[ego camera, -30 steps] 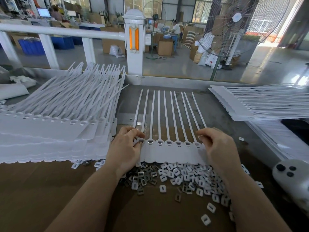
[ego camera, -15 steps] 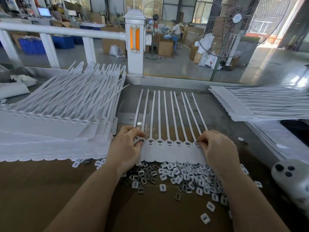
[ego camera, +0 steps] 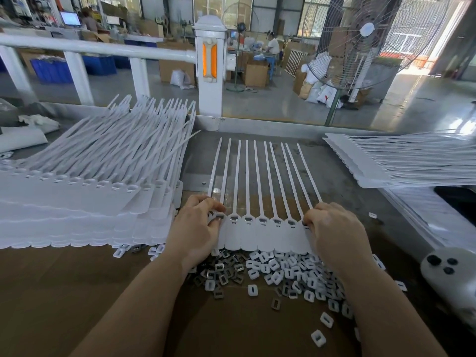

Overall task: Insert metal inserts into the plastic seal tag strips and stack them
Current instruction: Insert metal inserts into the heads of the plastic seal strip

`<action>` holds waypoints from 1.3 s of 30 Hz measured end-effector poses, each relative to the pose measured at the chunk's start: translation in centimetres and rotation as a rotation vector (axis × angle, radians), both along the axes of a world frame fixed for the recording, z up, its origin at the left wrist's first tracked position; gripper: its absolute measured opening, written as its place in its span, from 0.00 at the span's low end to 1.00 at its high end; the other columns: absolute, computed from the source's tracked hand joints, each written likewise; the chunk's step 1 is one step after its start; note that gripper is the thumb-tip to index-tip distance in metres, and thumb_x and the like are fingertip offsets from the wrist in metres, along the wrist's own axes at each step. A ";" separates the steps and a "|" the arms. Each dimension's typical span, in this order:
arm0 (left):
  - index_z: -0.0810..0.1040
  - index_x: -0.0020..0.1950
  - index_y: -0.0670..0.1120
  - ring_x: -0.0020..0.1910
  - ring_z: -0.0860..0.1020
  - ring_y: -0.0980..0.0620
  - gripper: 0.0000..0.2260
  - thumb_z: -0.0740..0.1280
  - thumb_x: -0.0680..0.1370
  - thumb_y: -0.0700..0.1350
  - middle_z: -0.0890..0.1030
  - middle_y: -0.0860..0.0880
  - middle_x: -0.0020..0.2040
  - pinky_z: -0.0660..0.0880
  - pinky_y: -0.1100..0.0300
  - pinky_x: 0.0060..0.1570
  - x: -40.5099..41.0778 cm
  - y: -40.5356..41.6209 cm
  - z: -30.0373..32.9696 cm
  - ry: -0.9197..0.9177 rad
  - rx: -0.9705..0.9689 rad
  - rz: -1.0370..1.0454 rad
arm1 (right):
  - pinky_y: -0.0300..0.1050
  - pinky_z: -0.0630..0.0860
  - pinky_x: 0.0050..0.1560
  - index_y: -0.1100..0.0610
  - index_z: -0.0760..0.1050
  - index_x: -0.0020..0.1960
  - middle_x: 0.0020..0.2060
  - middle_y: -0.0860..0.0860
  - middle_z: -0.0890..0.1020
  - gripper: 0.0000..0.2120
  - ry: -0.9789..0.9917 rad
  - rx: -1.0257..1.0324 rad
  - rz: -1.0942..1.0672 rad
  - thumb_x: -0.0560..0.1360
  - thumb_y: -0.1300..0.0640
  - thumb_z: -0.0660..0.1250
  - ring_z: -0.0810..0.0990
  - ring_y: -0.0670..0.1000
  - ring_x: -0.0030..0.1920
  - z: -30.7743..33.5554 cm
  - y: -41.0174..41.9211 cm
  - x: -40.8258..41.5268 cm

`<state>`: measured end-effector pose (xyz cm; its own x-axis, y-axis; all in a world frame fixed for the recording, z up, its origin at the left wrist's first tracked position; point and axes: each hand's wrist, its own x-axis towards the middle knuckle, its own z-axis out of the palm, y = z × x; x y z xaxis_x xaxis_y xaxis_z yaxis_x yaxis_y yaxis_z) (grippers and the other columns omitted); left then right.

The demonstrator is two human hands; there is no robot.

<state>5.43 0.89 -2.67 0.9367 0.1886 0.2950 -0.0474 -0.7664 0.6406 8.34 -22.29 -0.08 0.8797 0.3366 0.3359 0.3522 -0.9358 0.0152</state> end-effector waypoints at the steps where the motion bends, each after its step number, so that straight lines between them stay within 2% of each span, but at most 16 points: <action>1: 0.77 0.54 0.51 0.52 0.70 0.57 0.07 0.65 0.77 0.43 0.68 0.56 0.53 0.66 0.67 0.54 0.0 0.0 0.0 0.001 0.002 0.001 | 0.36 0.66 0.52 0.50 0.78 0.55 0.50 0.45 0.78 0.12 0.008 0.000 0.000 0.78 0.60 0.58 0.72 0.45 0.51 0.0 0.0 0.0; 5: 0.77 0.54 0.51 0.52 0.70 0.56 0.07 0.65 0.77 0.43 0.68 0.56 0.53 0.67 0.66 0.54 0.1 0.0 -0.1 0.006 -0.004 -0.004 | 0.41 0.71 0.54 0.54 0.81 0.53 0.49 0.48 0.80 0.11 0.034 0.160 -0.041 0.76 0.61 0.62 0.75 0.48 0.51 0.0 0.0 -0.1; 8: 0.77 0.54 0.51 0.52 0.70 0.57 0.07 0.65 0.77 0.43 0.68 0.56 0.53 0.67 0.66 0.54 0.1 0.0 -0.1 0.002 -0.008 -0.004 | 0.43 0.72 0.49 0.58 0.82 0.47 0.46 0.51 0.80 0.09 0.039 0.328 -0.057 0.73 0.66 0.65 0.75 0.50 0.48 0.0 -0.1 -0.1; 14: 0.77 0.53 0.51 0.51 0.70 0.57 0.07 0.65 0.77 0.42 0.68 0.56 0.52 0.66 0.66 0.53 0.1 0.0 -0.1 -0.002 -0.006 -0.003 | 0.48 0.64 0.57 0.53 0.83 0.47 0.50 0.48 0.79 0.10 0.054 0.288 -0.094 0.74 0.63 0.64 0.73 0.50 0.54 -0.1 -0.1 0.0; 17: 0.77 0.53 0.51 0.51 0.70 0.57 0.07 0.65 0.77 0.43 0.68 0.56 0.52 0.67 0.66 0.53 0.1 0.0 -0.1 -0.002 -0.005 -0.001 | 0.50 0.71 0.56 0.56 0.83 0.44 0.43 0.47 0.79 0.08 0.024 0.436 0.088 0.71 0.67 0.68 0.75 0.49 0.49 0.2 0.6 -0.4; 20: 0.77 0.53 0.51 0.51 0.70 0.57 0.07 0.65 0.77 0.43 0.68 0.56 0.53 0.67 0.66 0.54 0.1 0.1 -0.2 -0.003 -0.002 -0.001 | 0.41 0.71 0.57 0.53 0.82 0.45 0.43 0.39 0.76 0.08 0.186 0.523 0.337 0.72 0.64 0.69 0.74 0.40 0.49 0.7 2.3 -1.4; 22: 0.76 0.53 0.52 0.51 0.70 0.58 0.06 0.65 0.77 0.44 0.68 0.57 0.53 0.67 0.66 0.54 0.1 0.1 -0.2 -0.006 0.006 -0.001 | 0.40 0.69 0.59 0.49 0.82 0.45 0.44 0.36 0.75 0.07 0.282 0.499 0.442 0.72 0.61 0.69 0.73 0.38 0.52 0.7 3.4 -1.9; 25: 0.75 0.52 0.53 0.51 0.69 0.59 0.06 0.65 0.77 0.44 0.67 0.57 0.52 0.66 0.67 0.53 0.1 0.0 -0.2 -0.007 0.014 -0.003 | 0.41 0.65 0.60 0.47 0.82 0.47 0.45 0.36 0.73 0.06 0.323 0.380 0.532 0.73 0.56 0.69 0.70 0.38 0.53 0.6 4.3 -2.4; 31: 0.76 0.53 0.52 0.53 0.69 0.58 0.06 0.65 0.77 0.44 0.67 0.56 0.53 0.65 0.67 0.54 0.1 0.0 0.0 0.002 0.000 -0.007 | 0.38 0.55 0.55 0.43 0.79 0.56 0.47 0.37 0.68 0.10 0.271 0.186 0.591 0.75 0.51 0.65 0.63 0.39 0.52 0.1 5.2 -2.8; 35: 0.76 0.53 0.51 0.53 0.69 0.58 0.06 0.65 0.77 0.43 0.68 0.57 0.53 0.65 0.67 0.54 -0.1 0.0 0.1 0.002 -0.011 -0.008 | 0.40 0.55 0.53 0.44 0.80 0.54 0.50 0.41 0.72 0.09 0.238 0.145 0.602 0.76 0.50 0.64 0.65 0.42 0.53 0.1 5.4 -2.9; 39: 0.76 0.53 0.51 0.53 0.69 0.58 0.06 0.65 0.77 0.44 0.68 0.57 0.53 0.65 0.67 0.54 -0.1 0.0 0.2 0.006 -0.012 -0.013 | 0.38 0.54 0.53 0.47 0.79 0.50 0.49 0.40 0.71 0.06 0.232 0.142 0.616 0.75 0.51 0.65 0.64 0.41 0.52 0.0 5.6 -2.9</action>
<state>5.28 0.91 -2.52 0.9407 0.1799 0.2875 -0.0537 -0.7580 0.6501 5.49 -16.70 -0.04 0.5959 0.7667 0.2390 0.8017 -0.5503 -0.2333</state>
